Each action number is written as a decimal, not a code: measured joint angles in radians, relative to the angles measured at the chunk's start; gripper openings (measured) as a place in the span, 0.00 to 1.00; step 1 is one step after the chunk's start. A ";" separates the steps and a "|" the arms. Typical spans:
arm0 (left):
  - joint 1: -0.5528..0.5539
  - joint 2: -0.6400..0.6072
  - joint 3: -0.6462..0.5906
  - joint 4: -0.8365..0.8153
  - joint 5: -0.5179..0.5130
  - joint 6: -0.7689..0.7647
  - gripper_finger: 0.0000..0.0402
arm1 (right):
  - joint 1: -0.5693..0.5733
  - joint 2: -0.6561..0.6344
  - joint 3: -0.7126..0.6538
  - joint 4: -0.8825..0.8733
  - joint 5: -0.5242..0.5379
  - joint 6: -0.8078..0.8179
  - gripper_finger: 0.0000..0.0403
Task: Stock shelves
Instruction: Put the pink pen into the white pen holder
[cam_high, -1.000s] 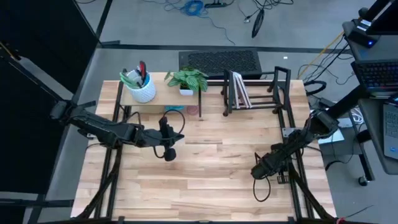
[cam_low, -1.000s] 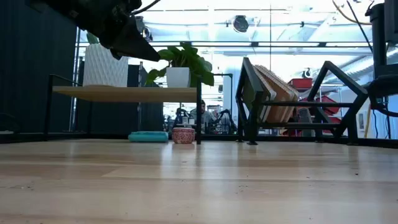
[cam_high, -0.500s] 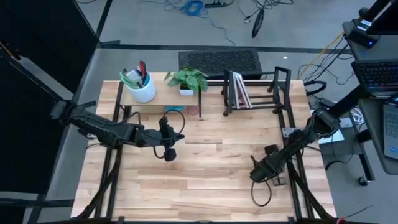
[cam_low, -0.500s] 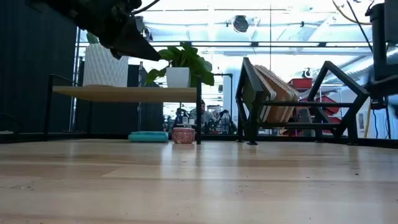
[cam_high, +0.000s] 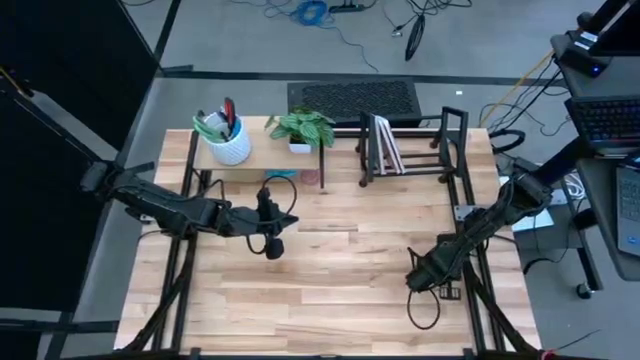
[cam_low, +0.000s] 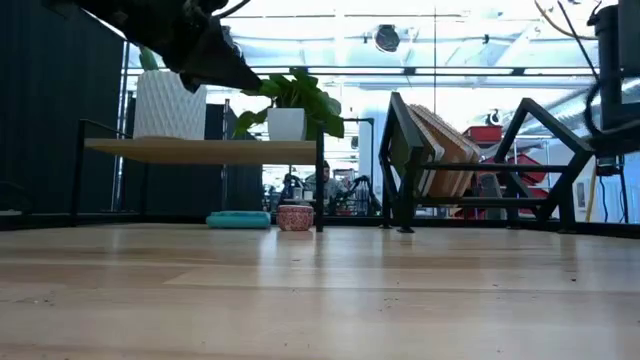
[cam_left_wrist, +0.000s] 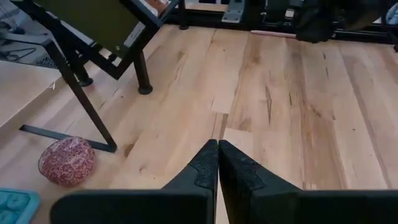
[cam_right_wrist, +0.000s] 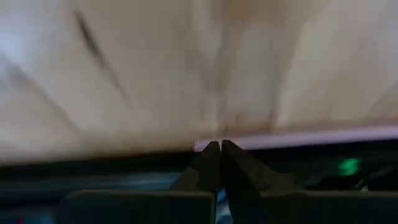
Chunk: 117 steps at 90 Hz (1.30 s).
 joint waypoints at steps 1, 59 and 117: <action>0.000 0.000 0.000 0.000 0.000 0.000 0.00 | 0.005 0.000 -0.001 -0.001 -0.006 0.000 0.00; 0.000 0.000 0.000 -0.001 0.003 0.000 0.00 | 0.160 -0.004 -0.081 0.183 -0.068 0.128 0.00; 0.000 0.000 0.000 0.000 0.003 0.000 0.00 | 0.050 -0.002 -0.083 0.099 0.097 0.099 0.00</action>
